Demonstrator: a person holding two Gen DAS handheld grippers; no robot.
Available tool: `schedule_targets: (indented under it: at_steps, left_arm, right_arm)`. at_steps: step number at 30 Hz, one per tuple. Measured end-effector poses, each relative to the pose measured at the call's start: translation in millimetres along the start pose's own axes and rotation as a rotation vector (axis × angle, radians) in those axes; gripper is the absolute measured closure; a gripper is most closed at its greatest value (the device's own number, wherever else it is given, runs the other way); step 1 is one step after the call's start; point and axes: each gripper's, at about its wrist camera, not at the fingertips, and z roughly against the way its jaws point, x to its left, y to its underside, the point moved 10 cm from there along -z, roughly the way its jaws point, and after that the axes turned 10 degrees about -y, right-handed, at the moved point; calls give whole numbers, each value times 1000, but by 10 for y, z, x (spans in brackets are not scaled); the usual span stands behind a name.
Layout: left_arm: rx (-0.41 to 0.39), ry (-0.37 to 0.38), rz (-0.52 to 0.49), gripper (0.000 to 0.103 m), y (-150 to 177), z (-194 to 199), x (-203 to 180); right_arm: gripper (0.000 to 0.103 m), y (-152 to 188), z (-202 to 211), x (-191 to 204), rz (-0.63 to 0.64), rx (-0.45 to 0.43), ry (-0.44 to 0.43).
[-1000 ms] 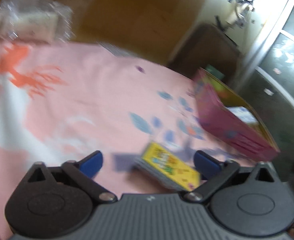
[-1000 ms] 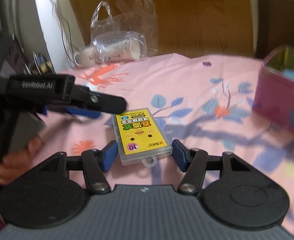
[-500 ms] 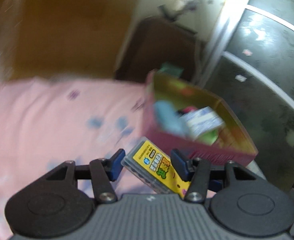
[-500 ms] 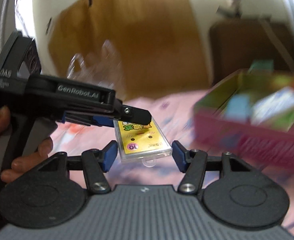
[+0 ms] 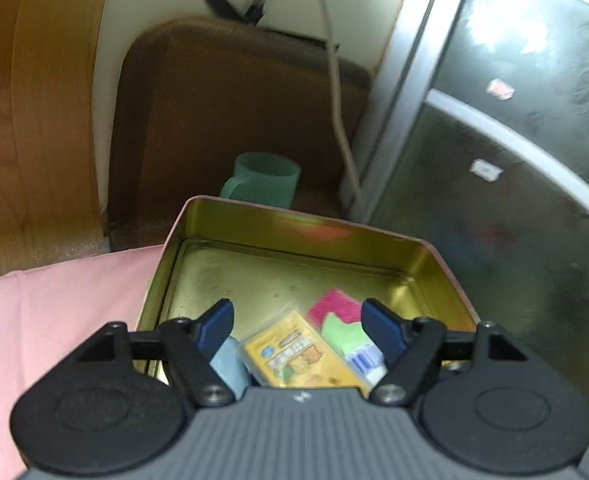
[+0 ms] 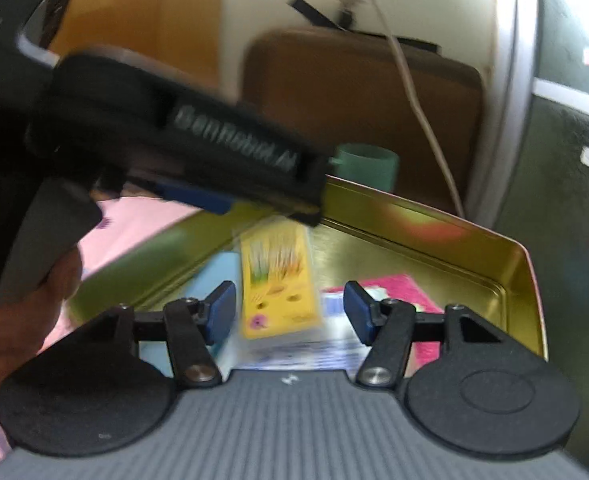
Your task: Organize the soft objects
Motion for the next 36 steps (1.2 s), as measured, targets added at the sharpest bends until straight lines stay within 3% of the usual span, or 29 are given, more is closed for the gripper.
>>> schedule_targets:
  at_steps: [3, 9, 13, 16, 20, 25, 36]
  left_arm:
    - [-6, -7, -21, 28, 95, 17, 44]
    - [-53, -118, -88, 25, 189, 304, 210]
    - [-110, -199, -166, 11, 298, 649, 188]
    - [-140, -243, -195, 7, 404, 905, 186]
    - [-163, -279, -201, 1, 546, 1207, 246]
    - [-170, -324, -211, 0, 789, 1556, 451]
    - [-162, -378, -215, 0, 1507, 2130, 727]
  right_arm:
    - [40, 66, 139, -80, -77, -56, -32]
    - [40, 330, 613, 112, -164, -178, -51]
    - [40, 459, 920, 300, -239, -252, -40]
    - [38, 479, 1013, 372, -298, -279, -51]
    - [32, 547, 1106, 531, -339, -283, -51]
    - [20, 677, 1249, 812, -333, -270, -49]
    - [8, 1071, 1485, 1374, -313, -207, -50]
